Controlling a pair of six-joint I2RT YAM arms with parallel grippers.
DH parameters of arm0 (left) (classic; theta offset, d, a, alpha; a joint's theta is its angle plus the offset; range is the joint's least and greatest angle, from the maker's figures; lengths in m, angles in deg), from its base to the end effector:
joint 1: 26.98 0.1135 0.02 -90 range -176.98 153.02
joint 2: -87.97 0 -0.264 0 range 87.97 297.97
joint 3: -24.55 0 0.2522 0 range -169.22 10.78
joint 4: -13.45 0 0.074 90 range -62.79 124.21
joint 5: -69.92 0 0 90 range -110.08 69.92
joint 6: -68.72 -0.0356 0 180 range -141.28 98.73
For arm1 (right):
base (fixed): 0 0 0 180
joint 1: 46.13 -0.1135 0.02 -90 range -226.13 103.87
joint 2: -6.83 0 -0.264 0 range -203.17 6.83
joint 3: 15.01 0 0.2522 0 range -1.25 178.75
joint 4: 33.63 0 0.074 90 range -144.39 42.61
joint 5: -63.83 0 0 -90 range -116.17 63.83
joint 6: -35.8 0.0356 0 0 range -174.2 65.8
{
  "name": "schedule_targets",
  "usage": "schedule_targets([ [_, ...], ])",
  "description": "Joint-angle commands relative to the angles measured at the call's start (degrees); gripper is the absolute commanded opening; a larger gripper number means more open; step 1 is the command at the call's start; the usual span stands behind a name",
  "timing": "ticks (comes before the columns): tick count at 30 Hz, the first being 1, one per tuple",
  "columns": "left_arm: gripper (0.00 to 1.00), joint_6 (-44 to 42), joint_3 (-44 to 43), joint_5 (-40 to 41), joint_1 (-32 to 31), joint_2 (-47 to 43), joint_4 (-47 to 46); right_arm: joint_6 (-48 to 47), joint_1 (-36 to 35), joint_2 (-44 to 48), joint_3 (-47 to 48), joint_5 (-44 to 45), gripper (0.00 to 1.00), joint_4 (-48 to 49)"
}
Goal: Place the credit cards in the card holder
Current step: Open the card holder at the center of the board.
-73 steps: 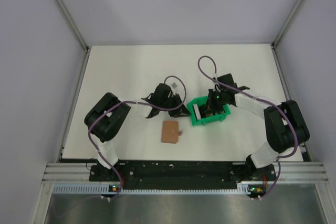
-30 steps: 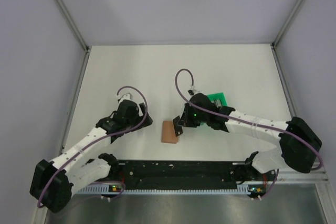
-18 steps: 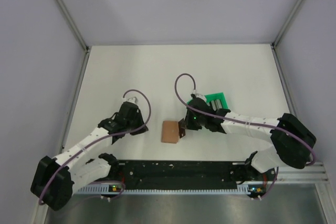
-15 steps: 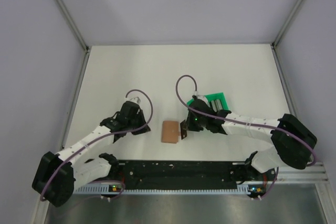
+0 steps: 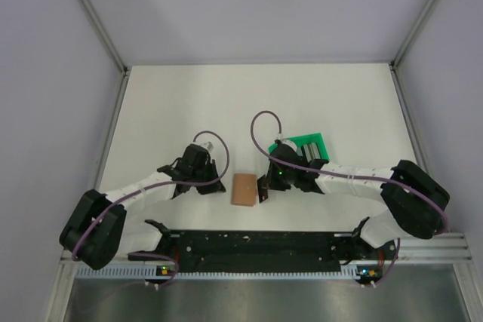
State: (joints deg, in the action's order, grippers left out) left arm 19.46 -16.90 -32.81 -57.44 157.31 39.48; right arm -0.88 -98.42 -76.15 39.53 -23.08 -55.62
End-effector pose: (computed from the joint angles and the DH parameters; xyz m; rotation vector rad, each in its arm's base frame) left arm 0.1803 -0.1151 0.1547 -0.1419 2.6554 -0.7449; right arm 0.1723 0.2198 0.1710 0.0485 2.5947 0.7013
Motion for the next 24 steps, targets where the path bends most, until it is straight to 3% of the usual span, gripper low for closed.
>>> schedule_targets([
  [1,0.00,-0.3,-1.1,-2.4,-0.4,3.0,-4.5,0.6,0.4,-1.4,1.0,-2.9,0.00,4.7],
  [24,0.00,-1.4,-2.7,-1.2,-1.1,5.0,-3.7,0.5,0.0,-1.0,4.0,-13.1,0.00,13.5],
])
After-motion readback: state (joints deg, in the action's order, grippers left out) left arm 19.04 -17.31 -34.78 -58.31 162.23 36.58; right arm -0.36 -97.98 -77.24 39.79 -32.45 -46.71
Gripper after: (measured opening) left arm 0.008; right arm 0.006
